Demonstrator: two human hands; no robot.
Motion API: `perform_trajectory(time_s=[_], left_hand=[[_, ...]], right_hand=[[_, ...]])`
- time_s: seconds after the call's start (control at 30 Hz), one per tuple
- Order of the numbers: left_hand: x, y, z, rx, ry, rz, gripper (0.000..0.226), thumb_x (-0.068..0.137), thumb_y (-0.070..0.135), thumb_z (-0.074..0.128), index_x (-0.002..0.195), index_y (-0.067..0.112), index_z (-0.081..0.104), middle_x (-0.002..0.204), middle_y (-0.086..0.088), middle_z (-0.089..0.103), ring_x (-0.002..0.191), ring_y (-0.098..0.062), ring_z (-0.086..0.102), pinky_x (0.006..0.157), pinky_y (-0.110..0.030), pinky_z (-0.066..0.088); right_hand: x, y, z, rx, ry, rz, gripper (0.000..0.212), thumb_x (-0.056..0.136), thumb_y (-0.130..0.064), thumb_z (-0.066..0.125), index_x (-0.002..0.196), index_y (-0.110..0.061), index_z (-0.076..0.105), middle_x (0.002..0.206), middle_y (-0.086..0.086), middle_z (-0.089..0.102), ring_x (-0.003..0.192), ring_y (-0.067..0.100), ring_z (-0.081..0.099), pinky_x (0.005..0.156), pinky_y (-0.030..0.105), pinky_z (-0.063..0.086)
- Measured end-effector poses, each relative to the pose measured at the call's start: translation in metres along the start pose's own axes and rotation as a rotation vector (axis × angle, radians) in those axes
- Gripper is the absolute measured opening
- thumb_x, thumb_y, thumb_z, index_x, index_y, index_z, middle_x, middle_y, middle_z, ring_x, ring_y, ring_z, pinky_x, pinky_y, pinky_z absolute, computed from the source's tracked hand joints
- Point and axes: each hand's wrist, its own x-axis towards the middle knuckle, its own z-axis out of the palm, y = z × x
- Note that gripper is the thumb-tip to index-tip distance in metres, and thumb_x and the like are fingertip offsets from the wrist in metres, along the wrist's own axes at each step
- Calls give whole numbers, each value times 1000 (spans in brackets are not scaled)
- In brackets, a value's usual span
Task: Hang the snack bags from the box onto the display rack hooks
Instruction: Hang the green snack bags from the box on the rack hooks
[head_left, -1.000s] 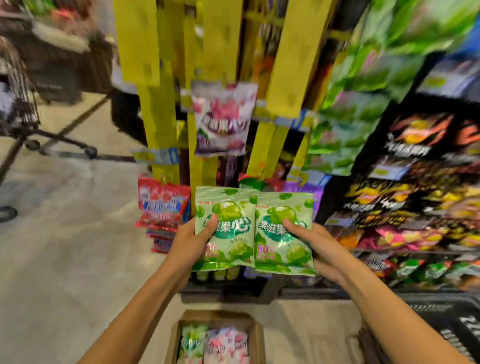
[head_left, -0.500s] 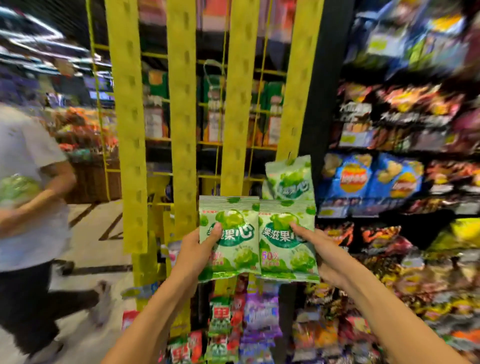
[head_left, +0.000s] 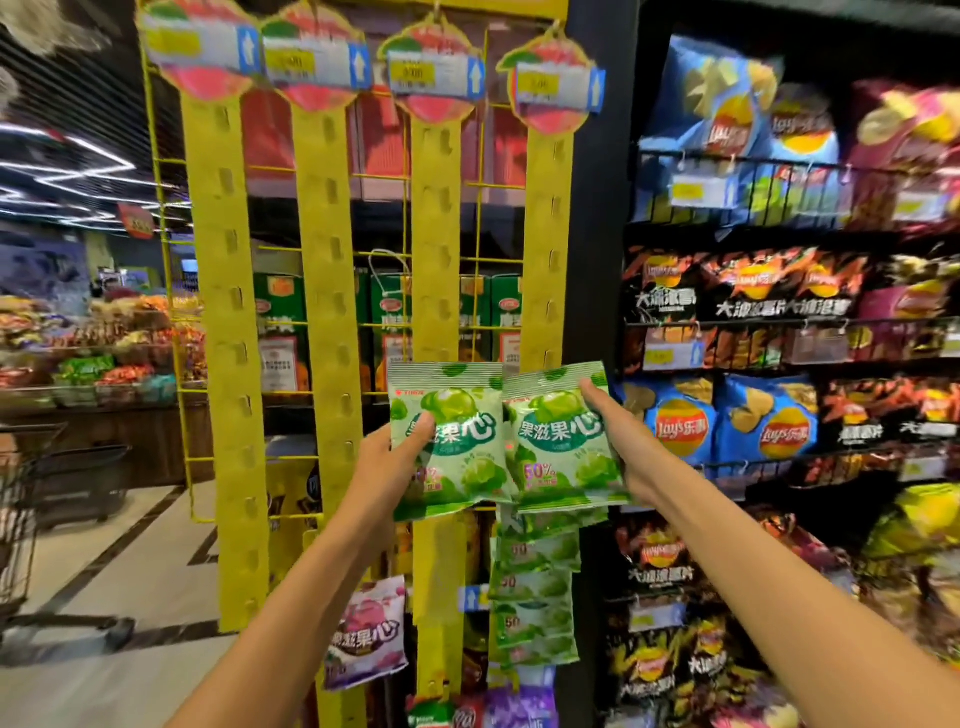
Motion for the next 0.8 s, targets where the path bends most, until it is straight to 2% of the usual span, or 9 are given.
perform_trajectory(time_s=[0.1,0.2,0.23,0.27,0.33,0.4,0.57,0.67,0.8], left_hand=[[12,11,-1,-15,7,29,17,93,31,53,87,20,65,83,-3,73,75,-18,69,67,-32,55],[23,16,-3,-16,11,49,18,93,33,54,88,19,65,82,-2,74,71,-17,70,61,-29,53],[26,17,-3,-20,13,55,18,92,33,54,88,19,65,81,-2,74,69,-16,70,58,-27,52],[29,18,-3,-25,15,58,18,93,32,55,88,19,65,80,-2,74,67,-15,70,54,-25,52],[31,18,-2,-29,13,64,18,93,32,55,86,19,65,77,0,74,63,-13,70,52,-24,51],[34,16,-1,-32,22,61,18,93,31,55,84,19,65,72,2,73,62,-13,69,54,-26,51],[37,9,-1,-50,28,41,17,93,28,56,82,19,64,72,1,72,68,-17,68,64,-30,52],[39,7,-1,-47,48,35,20,93,29,55,80,17,64,71,1,71,67,-17,66,64,-29,50],[43,5,2,-73,84,9,15,93,27,55,83,19,63,90,-7,70,79,-23,65,74,-35,50]], right_hand=[[29,-8,-7,-32,49,-37,107,52,-84,58,139,-21,45,144,2,45,130,24,44,109,48,34],[57,-10,-15,-5,89,-23,121,43,-84,58,141,-15,41,144,6,44,130,27,45,108,50,36],[49,-19,-8,-6,99,-20,120,47,-84,58,142,-14,38,146,7,42,131,28,43,109,49,34],[46,-25,-4,-17,102,-25,110,59,-80,57,144,-13,35,149,7,37,134,28,39,110,45,32],[38,-35,7,-39,126,-23,81,86,-63,48,146,-11,30,152,7,30,138,27,30,107,38,29],[44,-35,8,-53,147,1,70,92,-53,45,147,-11,29,153,7,29,138,26,30,102,35,31],[54,-15,7,-32,140,69,72,87,-56,52,143,-13,38,146,5,40,130,29,43,106,44,38],[50,-10,6,-35,126,117,72,90,-53,49,147,-14,30,152,7,31,137,28,33,111,45,31],[53,1,3,9,132,116,77,90,-56,48,148,-13,24,154,7,25,139,29,27,109,46,27]])
